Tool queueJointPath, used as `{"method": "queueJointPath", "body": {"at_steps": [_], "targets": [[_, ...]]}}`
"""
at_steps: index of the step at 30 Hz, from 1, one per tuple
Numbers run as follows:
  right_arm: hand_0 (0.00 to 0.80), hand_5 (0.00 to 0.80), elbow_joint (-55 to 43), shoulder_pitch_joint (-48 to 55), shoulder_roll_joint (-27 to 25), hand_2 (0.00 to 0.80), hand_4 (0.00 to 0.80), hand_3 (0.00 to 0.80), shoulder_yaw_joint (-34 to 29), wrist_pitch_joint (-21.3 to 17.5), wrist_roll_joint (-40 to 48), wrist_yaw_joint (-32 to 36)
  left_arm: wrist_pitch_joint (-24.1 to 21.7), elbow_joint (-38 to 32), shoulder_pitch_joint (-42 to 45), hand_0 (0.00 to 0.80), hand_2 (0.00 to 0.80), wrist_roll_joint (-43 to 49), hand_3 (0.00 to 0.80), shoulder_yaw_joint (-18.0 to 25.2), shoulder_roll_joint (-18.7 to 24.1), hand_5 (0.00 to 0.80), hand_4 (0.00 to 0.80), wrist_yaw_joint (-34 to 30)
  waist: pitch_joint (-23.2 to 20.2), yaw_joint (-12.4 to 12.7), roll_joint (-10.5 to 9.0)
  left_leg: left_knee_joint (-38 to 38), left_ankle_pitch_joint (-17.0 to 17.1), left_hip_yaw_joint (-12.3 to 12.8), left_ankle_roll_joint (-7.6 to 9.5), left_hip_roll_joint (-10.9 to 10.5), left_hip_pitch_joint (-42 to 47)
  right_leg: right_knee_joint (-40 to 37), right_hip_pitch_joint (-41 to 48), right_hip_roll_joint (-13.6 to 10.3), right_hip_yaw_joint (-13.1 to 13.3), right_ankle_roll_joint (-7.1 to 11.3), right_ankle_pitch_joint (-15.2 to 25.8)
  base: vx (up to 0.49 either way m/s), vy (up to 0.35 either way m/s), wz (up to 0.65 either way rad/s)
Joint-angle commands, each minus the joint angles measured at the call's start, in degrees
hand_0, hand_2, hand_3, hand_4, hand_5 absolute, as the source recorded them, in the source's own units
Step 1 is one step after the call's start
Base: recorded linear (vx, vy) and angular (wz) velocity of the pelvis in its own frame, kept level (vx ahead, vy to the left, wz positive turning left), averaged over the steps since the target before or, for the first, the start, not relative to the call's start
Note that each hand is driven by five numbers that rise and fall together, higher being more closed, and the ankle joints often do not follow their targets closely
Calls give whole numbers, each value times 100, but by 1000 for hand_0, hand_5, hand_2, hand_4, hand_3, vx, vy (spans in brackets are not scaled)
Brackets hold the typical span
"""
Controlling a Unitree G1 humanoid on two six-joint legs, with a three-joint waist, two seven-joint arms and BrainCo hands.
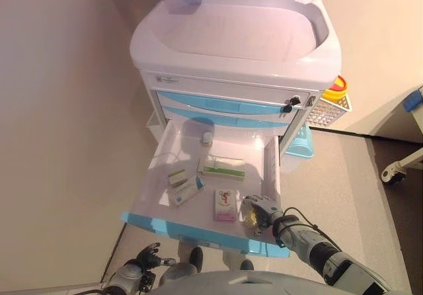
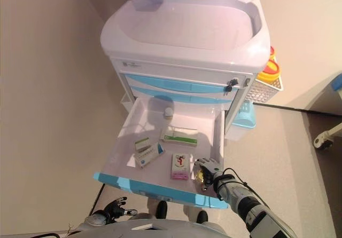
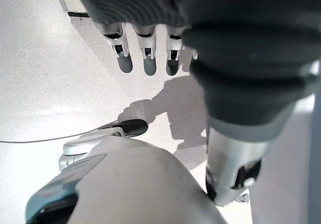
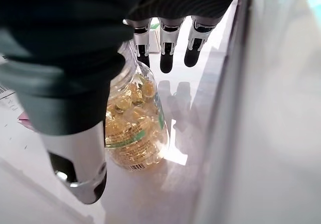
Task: Open the drawer and pick up the medicine
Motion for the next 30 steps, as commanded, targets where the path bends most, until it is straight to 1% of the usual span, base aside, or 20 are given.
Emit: {"method": "queueJointPath", "body": {"at_steps": [1,20,30], "targets": [[0,0,131,-237,-5,0,0,0,-10,174,-57,-146,27,400,-152,0,0,217,0,-454,-148,0,0,-76,166,108,-184,48,-583,3,222,-331,146,396,-125,-220,41,266,-58,0,0,0],[0,0,222,-191,-2,0,0,0,-88,341,-116,-194,63,389,-160,0,0,209,0,-454,-153,0,0,-75,158,94,-189,53,-602,5,238,-339,175,398,-101,-207,74,260,-62,0,0,0],[0,0,331,-189,35,0,0,0,-58,549,-270,-223,54,407,-175,0,0,227,0,-468,-149,0,0,-87,162,109,-190,54,-600,-5,246,-343,181,394,-88,-203,78,258,-57,0,0,0]]}}
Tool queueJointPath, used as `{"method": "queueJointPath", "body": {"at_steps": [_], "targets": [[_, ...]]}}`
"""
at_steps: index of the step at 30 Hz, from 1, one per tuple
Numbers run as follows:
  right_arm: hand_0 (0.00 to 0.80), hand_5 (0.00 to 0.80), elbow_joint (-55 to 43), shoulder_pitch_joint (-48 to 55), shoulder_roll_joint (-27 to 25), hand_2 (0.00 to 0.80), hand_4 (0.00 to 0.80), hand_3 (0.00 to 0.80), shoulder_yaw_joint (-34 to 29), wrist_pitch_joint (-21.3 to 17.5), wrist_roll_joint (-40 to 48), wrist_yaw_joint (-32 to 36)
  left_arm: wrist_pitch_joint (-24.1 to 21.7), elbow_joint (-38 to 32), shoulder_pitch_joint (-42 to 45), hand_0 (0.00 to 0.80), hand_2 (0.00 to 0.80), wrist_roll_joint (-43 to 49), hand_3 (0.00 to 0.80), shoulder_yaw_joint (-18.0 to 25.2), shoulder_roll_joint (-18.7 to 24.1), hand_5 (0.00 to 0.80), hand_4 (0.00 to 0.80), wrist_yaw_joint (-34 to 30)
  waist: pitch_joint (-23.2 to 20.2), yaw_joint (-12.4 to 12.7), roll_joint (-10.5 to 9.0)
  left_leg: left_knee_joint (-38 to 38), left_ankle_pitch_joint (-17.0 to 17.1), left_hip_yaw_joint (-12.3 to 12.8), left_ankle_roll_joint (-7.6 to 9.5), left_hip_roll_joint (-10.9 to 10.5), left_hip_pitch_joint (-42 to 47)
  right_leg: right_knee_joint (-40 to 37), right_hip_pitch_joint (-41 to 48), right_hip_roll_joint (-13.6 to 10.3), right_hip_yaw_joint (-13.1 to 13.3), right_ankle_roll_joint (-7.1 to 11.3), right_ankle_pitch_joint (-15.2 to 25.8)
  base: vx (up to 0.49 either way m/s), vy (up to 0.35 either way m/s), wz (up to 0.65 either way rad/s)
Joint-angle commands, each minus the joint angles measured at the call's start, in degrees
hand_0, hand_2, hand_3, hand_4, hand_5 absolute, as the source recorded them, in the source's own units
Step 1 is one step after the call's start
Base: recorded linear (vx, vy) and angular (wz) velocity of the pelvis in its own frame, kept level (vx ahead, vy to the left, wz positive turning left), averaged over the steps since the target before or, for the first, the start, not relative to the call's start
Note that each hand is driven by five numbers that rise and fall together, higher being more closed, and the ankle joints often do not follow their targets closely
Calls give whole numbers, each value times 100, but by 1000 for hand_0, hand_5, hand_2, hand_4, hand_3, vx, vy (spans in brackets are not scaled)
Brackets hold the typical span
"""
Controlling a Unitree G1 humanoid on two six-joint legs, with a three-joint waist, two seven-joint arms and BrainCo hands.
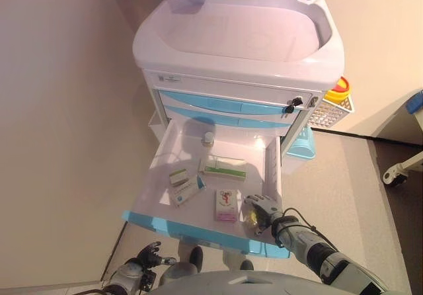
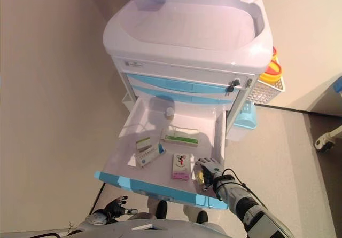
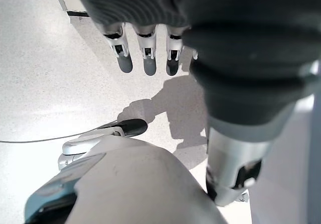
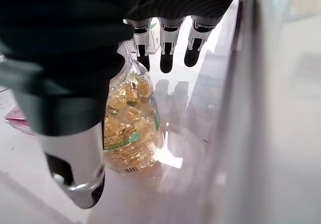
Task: Open the drawer and pick up the medicine
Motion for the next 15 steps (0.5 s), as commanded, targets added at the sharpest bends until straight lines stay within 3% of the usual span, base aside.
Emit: {"method": "queueJointPath", "body": {"at_steps": [1,15], "targets": [[0,0,217,-183,-108,0,0,0,10,268,-86,-86,9,426,-133,0,0,247,0,-385,-144,0,0,-106,144,68,-172,57,-599,-2,244,-337,182,390,-91,-203,77,259,-55,0,0,0],[0,0,244,-159,-78,0,0,0,34,275,-195,-57,0,483,-148,0,0,269,0,-354,-174,0,0,-84,131,63,-193,57,-609,2,256,-338,188,409,-104,-193,97,257,-58,0,0,0]]}}
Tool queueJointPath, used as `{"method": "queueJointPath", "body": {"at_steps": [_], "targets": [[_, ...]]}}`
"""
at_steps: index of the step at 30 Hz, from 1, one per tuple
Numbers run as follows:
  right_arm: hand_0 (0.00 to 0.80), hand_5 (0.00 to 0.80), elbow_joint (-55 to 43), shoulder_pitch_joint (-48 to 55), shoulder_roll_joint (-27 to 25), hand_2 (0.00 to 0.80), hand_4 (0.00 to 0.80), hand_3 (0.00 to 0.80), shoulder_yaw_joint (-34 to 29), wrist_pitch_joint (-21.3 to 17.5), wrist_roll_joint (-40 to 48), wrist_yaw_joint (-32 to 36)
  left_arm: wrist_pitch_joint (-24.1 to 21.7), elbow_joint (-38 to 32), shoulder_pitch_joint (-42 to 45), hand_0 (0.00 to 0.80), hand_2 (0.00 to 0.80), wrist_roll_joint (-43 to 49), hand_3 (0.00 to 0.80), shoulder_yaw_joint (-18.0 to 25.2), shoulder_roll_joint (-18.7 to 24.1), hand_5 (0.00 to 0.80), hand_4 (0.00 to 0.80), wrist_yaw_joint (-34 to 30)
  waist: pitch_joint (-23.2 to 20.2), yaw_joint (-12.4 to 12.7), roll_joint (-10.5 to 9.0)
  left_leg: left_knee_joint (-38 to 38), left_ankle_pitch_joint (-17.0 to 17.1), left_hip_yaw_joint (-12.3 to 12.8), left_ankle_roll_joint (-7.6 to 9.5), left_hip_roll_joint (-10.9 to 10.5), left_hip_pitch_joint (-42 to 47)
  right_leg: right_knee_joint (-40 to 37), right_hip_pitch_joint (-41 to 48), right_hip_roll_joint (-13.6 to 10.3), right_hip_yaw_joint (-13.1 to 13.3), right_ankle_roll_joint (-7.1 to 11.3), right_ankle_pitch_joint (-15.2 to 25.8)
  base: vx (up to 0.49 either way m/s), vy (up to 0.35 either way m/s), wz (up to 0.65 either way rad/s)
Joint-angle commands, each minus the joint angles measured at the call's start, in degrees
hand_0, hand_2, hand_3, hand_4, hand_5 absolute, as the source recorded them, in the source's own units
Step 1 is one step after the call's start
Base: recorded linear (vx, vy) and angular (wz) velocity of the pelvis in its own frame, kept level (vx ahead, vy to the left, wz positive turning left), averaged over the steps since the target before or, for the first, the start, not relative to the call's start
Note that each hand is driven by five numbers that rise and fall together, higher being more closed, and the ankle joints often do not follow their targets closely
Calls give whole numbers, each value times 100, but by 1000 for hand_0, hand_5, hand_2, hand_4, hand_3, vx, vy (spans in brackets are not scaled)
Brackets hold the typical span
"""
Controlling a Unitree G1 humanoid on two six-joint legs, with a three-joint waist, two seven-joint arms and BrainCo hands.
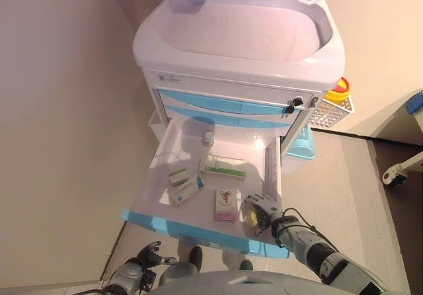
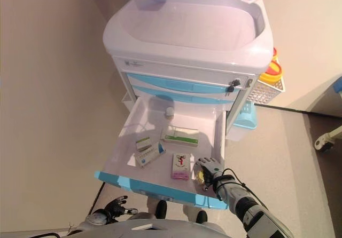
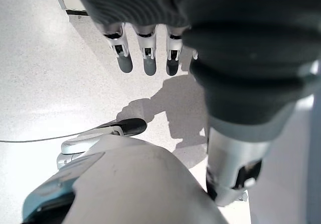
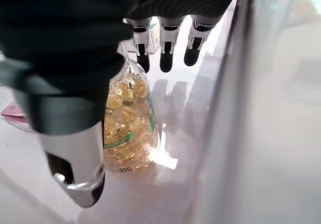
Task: Open the drawer and pick up the medicine
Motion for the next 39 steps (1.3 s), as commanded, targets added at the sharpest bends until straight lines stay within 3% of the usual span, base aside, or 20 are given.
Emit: {"method": "queueJointPath", "body": {"at_steps": [1,2,3,4,5,23,24,25,26,39], "targets": [[188,188,229,-146,-84,188,188,188,44,223,-102,-37,34,477,-149,0,0,271,0,-358,-187,0,0,-70,115,62,-174,54,-608,0,257,-338,183,407,-111,-192,102,256,-56,0,0,0],[436,436,232,-145,-82,436,436,436,48,221,-111,-35,38,477,-151,0,0,276,0,-356,-191,0,0,-68,115,63,-175,54,-607,0,257,-338,182,409,-113,-192,103,256,-55,0,0,0],[552,552,236,-144,-80,552,552,552,53,222,-100,-33,45,475,-154,0,0,276,0,-359,-196,0,0,-64,118,64,-175,56,-607,0,257,-337,182,411,-114,-192,102,256,-54,0,0,0],[725,725,236,-136,-79,725,725,725,57,221,-115,-51,55,462,-156,0,0,267,0,-369,-199,0,0,-56,122,63,-175,56,-605,0,257,-335,181,416,-119,-194,100,257,-53,0,0,0],[800,800,238,-135,-79,800,800,800,59,216,-124,-55,62,454,-158,0,0,263,0,-376,-199,0,0,-54,124,64,-174,57,-605,-1,258,-335,179,418,-123,-194,100,258,-52,0,0,0],[800,800,321,-137,-90,800,800,800,48,166,-146,-86,51,415,-153,0,0,252,0,-390,-153,0,0,-124,149,76,-153,70,-598,-22,264,-344,167,415,-118,-192,95,247,-57,0,0,0],[640,640,335,-139,-84,640,640,640,45,170,-154,-90,58,412,-157,0,0,252,0,-396,-157,0,0,-118,151,77,-155,69,-598,-21,263,-343,168,415,-118,-193,93,248,-57,0,0,0],[292,292,337,-137,-86,292,292,292,43,192,-160,-71,62,407,-157,0,0,254,0,-399,-156,0,0,-118,150,77,-156,65,-598,-22,263,-343,171,412,-116,-192,94,249,-56,0,0,0],[0,0,338,-137,-89,0,0,0,46,209,-165,-47,75,402,-165,0,0,244,0,-407,-157,0,0,-116,149,74,-155,62,-598,-22,263,-343,174,408,-113,-191,93,251,-54,0,0,0],[0,0,306,-209,-130,0,0,0,234,-118,-816,-69,118,371,-199,0,0,265,0,-436,-159,0,0,-93,150,107,-183,67,-594,-35,268,-348,164,413,-118,-184,99,252,-53,0,0,0]]}}
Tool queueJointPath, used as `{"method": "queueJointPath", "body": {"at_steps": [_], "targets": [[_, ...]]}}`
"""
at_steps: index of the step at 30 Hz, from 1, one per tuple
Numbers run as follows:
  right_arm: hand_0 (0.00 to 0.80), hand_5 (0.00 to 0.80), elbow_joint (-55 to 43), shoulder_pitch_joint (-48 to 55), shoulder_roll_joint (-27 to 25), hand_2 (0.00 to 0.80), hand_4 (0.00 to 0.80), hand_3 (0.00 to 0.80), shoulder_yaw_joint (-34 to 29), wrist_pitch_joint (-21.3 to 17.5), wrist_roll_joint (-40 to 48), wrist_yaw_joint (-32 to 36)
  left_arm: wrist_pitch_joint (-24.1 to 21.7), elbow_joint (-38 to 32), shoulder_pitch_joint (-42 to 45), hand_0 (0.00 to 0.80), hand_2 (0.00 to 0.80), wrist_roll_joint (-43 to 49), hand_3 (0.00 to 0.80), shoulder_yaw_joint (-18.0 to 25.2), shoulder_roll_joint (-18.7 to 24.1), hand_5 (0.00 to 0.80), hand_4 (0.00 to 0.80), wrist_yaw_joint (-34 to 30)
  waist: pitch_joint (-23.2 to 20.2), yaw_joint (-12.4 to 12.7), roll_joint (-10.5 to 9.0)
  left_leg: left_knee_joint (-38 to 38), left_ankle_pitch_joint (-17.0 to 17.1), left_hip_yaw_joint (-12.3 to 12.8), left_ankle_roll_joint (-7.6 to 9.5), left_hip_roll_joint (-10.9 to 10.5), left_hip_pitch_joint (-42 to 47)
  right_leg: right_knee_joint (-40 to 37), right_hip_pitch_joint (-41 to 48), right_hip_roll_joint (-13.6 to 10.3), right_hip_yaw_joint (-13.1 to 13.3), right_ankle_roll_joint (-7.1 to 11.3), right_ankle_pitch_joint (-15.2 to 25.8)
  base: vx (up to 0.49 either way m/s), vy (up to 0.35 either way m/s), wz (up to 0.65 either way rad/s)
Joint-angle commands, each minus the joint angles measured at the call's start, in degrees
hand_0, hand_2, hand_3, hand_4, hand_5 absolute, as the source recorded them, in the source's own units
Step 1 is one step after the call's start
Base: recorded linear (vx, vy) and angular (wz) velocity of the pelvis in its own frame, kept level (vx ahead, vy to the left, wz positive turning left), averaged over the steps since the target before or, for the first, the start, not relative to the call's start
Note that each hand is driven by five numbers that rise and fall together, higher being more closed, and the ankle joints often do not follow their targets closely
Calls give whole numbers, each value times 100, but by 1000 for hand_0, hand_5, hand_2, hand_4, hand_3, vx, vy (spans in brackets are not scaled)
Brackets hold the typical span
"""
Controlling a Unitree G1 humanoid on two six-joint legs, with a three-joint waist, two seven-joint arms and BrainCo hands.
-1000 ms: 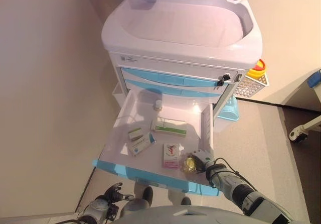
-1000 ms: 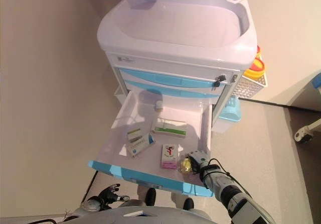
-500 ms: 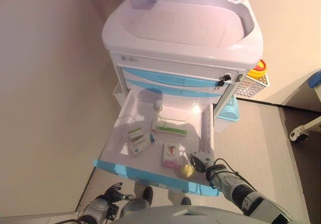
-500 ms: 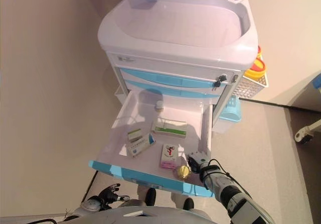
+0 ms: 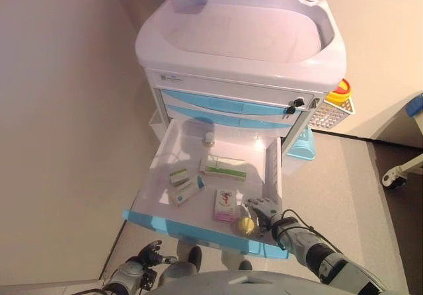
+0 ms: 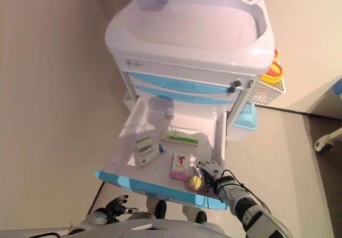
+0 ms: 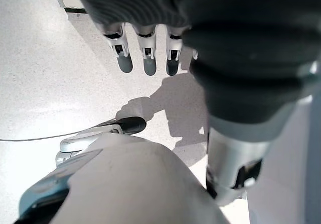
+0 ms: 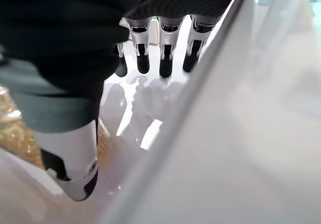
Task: Open the drawer and pick up the medicine
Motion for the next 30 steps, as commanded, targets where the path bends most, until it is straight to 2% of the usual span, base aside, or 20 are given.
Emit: {"method": "queueJointPath", "body": {"at_steps": [1,16,23,30], "targets": [[0,0,99,-193,-193,0,0,0,238,-184,-224,-64,57,379,-141,0,0,276,0,-368,-146,0,0,-89,123,96,-165,69,-598,-22,270,-346,123,416,-172,-182,105,255,-56,0,0,0],[0,0,-214,-178,-339,0,0,0,336,-1089,65,49,27,383,-123,0,0,408,0,-243,-43,0,0,-168,115,109,-238,67,-610,-24,268,-323,140,416,-160,-173,110,255,-67,0,0,0],[0,0,-239,-127,-347,0,0,0,234,-1211,382,-59,-24,437,-88,0,0,431,0,-205,-58,0,0,-160,88,93,-240,63,-612,-18,262,-322,139,411,-165,-174,108,258,-63,0,0,0],[0,0,-330,-84,-350,0,0,0,93,-1124,630,-241,-25,401,-53,0,0,382,0,-233,-99,0,0,-122,105,50,-205,72,-621,-13,264,-324,137,423,-178,-179,129,256,-68,0,0,0]]}}
